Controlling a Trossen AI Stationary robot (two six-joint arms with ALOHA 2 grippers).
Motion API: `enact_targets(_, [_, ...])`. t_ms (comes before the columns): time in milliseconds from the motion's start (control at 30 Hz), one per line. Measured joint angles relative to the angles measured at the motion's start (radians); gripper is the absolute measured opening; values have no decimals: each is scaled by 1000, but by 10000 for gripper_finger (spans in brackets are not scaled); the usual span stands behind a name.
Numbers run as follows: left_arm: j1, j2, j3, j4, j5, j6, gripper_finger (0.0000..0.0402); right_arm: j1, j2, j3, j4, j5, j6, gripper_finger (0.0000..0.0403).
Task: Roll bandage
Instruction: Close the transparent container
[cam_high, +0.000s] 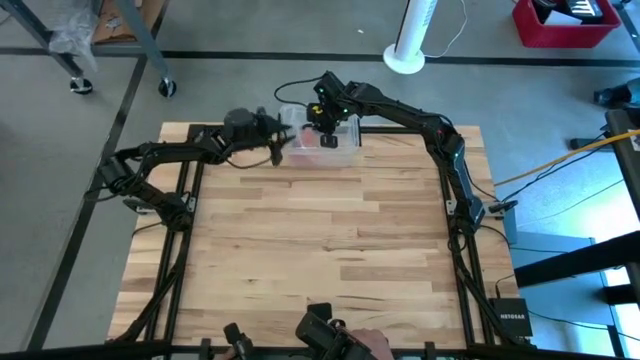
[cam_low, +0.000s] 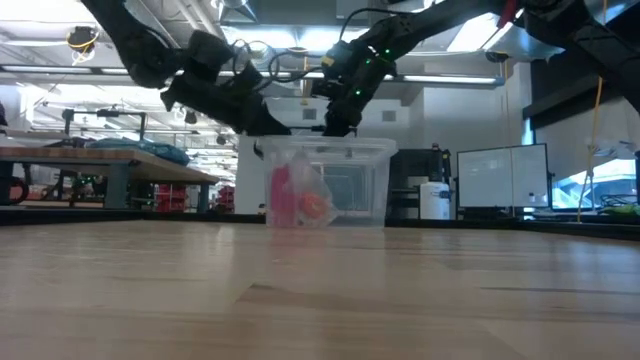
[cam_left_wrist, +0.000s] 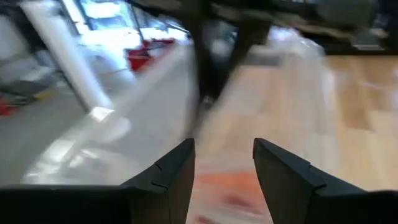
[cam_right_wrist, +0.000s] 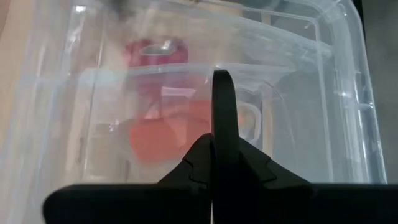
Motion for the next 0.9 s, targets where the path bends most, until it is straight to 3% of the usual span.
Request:
enact_targets(300, [0,-167,2,-133,-53,5,156,2,-16,-4,14,17,85,62])
enact_targets(467, [-4,-245,2,-194,-61,5,156,2,-65,-8,17,27,147,100])
enact_targets(700, [-18,-271,2,-260,-63,6,156,2,-178,-9,-52,30,206,168])
enact_targets(900, [-53,-268,61,-327,-63,6,156,-4,-273,-9,-162,66,192,188])
